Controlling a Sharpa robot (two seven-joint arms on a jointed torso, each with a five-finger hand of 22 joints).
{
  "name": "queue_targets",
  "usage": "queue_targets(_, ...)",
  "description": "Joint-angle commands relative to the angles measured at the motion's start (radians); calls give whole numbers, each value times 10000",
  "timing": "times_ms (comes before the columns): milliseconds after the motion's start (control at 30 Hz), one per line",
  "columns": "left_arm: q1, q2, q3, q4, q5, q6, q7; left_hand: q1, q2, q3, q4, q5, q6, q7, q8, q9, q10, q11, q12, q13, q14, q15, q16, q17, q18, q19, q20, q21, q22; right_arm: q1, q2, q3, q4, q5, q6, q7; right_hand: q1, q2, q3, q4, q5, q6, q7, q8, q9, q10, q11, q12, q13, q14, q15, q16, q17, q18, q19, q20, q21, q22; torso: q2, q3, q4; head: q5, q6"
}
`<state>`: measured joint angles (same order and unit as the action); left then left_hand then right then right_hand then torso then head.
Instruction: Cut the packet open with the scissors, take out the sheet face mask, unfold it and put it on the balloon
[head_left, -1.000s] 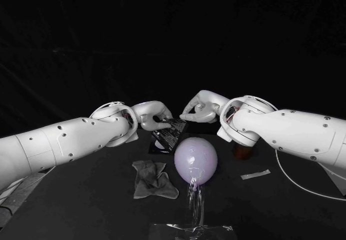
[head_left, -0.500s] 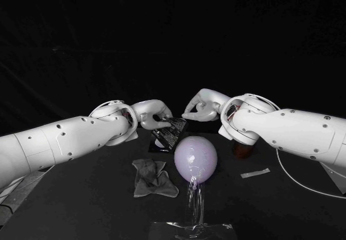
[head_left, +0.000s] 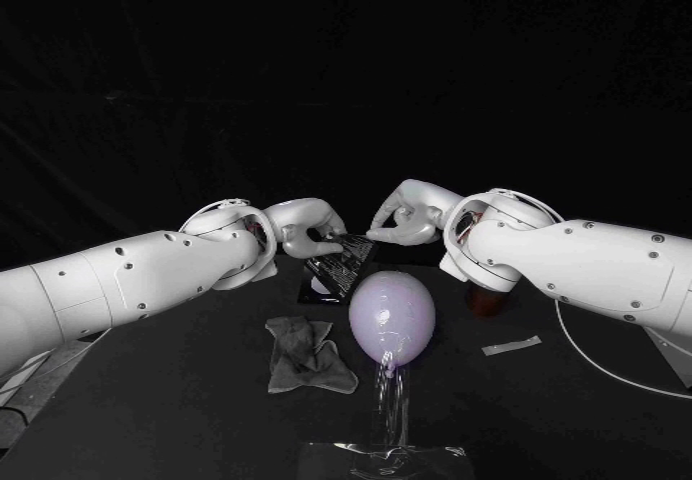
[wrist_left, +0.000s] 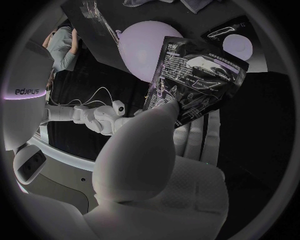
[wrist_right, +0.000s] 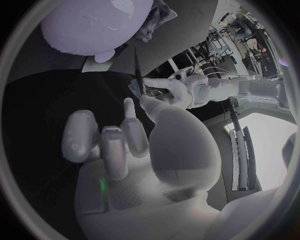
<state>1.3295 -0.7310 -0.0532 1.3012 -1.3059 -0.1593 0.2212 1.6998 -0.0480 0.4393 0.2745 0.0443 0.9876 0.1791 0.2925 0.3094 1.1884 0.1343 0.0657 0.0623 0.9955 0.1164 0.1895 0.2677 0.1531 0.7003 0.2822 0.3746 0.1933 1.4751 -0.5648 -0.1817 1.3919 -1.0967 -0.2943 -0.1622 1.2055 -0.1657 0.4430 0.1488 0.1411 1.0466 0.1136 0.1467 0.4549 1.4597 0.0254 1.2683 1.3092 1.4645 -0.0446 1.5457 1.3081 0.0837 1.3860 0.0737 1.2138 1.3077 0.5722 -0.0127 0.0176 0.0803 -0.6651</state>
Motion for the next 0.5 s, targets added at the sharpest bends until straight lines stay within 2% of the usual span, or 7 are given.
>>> queue_targets(33, 24, 19, 15, 10, -25, -79, 47, -22, 67, 29, -3, 33, 4, 46, 56, 11, 55, -8, -14, 15, 41, 6, -25, 10, -67, -31, -7, 34, 15, -9, 11, 6, 13, -163, 165, 12, 87, -2, -12, -48, -56, 12, -48, 39, 13, 49, 4, 34, 284, 909, 64, 43, 1809, -69, 54, -14, 6, 1073, -3, -1, 5, -10, -11)
queue_targets(500, 24, 37, 16, 38, -25, -109, 23, -35, 56, 69, -12, 32, -1, 51, 62, 16, 57, -6, -15, 14, 43, 7, -29, 11, -68, -41, -6, 44, 22, -59, 177, 5, -126, -177, 289, -20, 144, -13, 7, -109, -52, 22, -57, 48, 28, 89, -2, 147, 387, 913, 63, 50, 1834, -75, 69, -16, 32, 1093, 2, -11, 13, -24, -32)
